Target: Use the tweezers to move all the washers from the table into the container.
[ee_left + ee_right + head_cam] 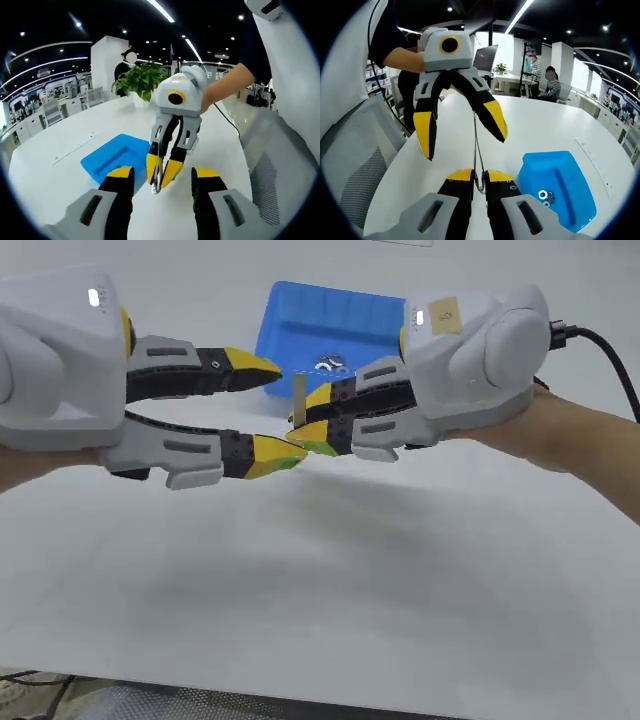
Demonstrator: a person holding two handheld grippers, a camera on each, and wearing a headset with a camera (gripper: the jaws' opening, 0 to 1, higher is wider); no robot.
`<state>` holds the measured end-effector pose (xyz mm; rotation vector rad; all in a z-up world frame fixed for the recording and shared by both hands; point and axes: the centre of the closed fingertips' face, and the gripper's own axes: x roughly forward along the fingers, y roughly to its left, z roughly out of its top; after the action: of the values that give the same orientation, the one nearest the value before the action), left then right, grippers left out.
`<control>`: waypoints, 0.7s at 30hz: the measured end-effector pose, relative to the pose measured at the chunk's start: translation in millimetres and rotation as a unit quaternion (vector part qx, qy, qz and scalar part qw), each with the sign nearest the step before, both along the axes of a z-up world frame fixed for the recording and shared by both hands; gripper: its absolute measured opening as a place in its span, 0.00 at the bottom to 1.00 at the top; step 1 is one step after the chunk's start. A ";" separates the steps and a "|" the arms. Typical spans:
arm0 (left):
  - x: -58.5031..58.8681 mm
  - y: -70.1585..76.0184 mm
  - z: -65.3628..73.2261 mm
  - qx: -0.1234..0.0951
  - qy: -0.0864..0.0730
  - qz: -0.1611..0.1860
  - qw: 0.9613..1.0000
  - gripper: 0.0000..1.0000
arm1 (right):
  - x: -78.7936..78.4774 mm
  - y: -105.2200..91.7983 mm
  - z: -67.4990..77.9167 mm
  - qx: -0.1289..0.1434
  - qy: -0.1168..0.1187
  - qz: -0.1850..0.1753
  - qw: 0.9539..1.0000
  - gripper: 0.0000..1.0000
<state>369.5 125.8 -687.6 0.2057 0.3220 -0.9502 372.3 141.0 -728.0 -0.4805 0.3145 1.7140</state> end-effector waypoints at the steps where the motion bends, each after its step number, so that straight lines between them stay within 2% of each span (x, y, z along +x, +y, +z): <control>1: -0.6 3.3 2.2 -0.002 -0.005 0.009 1.000 0.58 | 0.1 0.1 1.4 0.001 0.000 -0.001 1.000 0.09; 5: -6.2 14.0 8.2 -0.014 -0.007 0.029 0.999 0.66 | 5.3 1.3 20.8 0.024 -0.002 -0.026 0.999 0.09; 7: -5.5 22.0 13.5 -0.021 -0.017 0.050 0.998 0.70 | 5.7 1.1 27.0 0.030 -0.003 -0.030 0.999 0.09; 8: -5.6 25.6 17.9 -0.033 -0.020 0.061 0.997 0.76 | 6.3 0.8 31.1 0.034 -0.007 -0.033 0.999 0.09; 10: -7.7 31.3 22.8 -0.045 -0.021 0.072 0.996 0.80 | 7.3 -0.3 37.2 0.037 -0.011 -0.035 0.999 0.09; 14: -9.7 41.0 27.0 -0.054 -0.023 0.092 0.994 0.87 | 12.4 -3.7 47.3 0.038 -0.022 -0.045 0.998 0.09; 19: -11.5 48.6 28.1 -0.074 -0.022 0.116 0.990 1.00 | 29.1 -5.5 66.7 0.044 -0.042 -0.059 0.996 0.09; 21: -13.6 49.0 27.2 -0.077 -0.021 0.116 0.990 0.99 | 40.8 -6.5 70.2 0.047 -0.045 -0.065 0.996 0.09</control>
<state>355.8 174.8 -660.4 0.0452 0.2273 -0.7348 413.0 134.6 -657.8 -0.4576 0.1948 1.5690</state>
